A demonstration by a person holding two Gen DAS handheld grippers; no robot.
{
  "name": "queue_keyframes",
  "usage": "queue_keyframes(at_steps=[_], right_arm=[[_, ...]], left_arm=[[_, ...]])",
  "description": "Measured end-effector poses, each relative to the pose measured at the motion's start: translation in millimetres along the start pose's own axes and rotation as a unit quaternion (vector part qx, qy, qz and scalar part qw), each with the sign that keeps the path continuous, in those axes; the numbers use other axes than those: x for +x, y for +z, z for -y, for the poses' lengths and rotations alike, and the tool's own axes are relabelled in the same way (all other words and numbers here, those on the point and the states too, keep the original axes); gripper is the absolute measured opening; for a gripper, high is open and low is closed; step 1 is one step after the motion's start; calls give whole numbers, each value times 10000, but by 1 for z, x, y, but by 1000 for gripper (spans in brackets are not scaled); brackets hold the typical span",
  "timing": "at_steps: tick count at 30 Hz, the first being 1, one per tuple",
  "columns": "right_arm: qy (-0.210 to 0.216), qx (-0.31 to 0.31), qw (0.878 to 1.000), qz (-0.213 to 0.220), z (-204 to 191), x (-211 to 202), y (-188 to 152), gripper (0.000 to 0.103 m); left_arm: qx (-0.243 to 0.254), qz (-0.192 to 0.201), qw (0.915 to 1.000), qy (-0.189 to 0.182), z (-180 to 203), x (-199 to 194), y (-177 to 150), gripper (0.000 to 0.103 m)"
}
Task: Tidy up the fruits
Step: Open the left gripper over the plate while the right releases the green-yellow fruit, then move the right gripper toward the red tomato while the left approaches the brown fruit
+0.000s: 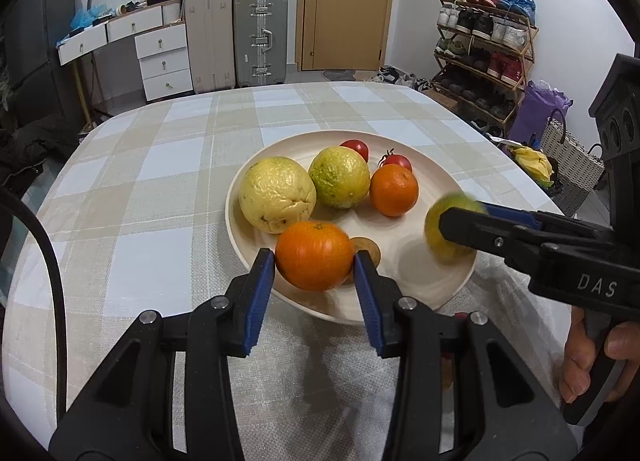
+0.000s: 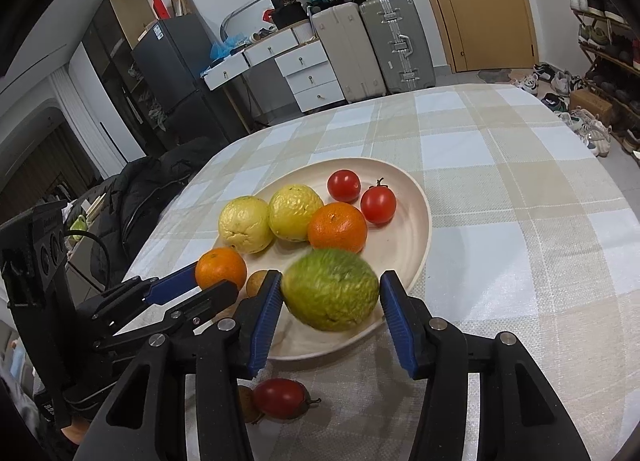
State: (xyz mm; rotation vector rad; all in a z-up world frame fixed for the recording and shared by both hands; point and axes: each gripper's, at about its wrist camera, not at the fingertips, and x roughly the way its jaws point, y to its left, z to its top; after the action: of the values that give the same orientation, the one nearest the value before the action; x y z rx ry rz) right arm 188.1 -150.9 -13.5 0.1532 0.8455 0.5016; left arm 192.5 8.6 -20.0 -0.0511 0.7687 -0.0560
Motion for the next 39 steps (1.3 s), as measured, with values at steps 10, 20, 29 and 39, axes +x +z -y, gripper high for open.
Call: queue_keyframes(at_steps=[10, 20, 29, 39], right_arm=[[-363, -184, 9991, 74, 0, -16, -5, 89], [-352, -375, 9985, 179, -7, -44, -24, 103], [-254, -465, 9983, 247, -8, -68, -38, 103], [-361, -618, 9974, 25, -5, -61, -45, 103]], left_arm=[[-26, 254, 9995, 160, -3, -22, -10, 81], [-290, 368, 9989, 46, -13, -65, -31, 102], [-146, 462, 9988, 76, -7, -99, -50, 102], [32, 462, 9989, 106, 1, -108, -56, 102]])
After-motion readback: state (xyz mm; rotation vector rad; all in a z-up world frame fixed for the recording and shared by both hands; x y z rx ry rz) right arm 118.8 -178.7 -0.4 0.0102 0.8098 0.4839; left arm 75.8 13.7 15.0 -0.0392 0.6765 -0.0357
